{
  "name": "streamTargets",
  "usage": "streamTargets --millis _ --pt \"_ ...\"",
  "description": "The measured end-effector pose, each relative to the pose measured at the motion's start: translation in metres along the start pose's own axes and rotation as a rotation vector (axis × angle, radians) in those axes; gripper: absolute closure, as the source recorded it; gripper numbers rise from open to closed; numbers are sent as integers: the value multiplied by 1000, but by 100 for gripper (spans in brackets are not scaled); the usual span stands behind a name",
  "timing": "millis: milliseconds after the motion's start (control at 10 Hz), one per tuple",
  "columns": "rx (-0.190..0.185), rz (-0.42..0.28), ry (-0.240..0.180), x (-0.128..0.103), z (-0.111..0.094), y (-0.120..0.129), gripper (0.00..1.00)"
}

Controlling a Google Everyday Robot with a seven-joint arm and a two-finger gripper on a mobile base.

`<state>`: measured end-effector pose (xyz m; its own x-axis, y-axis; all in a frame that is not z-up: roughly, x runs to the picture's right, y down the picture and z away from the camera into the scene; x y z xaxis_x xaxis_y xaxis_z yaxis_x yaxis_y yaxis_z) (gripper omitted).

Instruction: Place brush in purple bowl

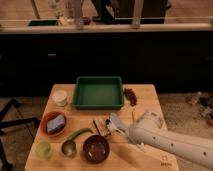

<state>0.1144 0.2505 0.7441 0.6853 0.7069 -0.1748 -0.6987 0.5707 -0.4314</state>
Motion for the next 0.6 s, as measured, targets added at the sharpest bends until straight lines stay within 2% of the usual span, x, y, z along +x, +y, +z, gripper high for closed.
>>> streamTargets --millis 300,400,600 --pt "-17 -91 -63 -1 -29 26 100" --pt "-42 -139 -93 -3 -41 37 100" --pt "-93 -204 -117 -2 -52 54 100"
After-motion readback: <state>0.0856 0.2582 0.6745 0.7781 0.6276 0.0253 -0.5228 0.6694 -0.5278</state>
